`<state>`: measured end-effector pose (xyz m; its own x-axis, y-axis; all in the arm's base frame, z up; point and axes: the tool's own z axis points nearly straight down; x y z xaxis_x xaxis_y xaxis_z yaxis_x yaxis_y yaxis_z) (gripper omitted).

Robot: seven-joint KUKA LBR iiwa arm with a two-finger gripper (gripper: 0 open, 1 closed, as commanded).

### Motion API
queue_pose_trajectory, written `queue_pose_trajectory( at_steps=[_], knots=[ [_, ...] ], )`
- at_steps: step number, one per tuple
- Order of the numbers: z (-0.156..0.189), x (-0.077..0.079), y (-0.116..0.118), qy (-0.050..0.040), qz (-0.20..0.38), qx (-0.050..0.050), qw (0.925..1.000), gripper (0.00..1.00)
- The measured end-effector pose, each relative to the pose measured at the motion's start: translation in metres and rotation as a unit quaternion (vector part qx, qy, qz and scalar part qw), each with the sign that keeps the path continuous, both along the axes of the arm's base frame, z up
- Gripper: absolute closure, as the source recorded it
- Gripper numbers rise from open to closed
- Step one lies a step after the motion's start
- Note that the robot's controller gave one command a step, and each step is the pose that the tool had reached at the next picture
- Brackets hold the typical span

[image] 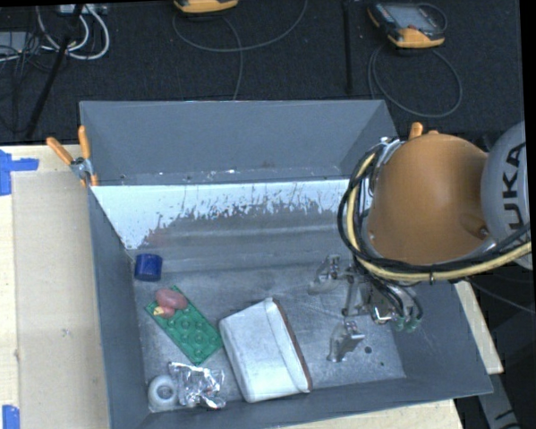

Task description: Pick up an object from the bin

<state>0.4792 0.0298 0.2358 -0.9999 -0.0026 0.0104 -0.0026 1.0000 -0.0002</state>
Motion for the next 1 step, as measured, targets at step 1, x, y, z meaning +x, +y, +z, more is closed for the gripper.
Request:
queue_pose_trajectory(
  at_steps=[1],
  knots=[
    [-0.1338,0.0501,0.0743,-0.0104,0.212,0.000,0.9772,0.00]
  ],
)
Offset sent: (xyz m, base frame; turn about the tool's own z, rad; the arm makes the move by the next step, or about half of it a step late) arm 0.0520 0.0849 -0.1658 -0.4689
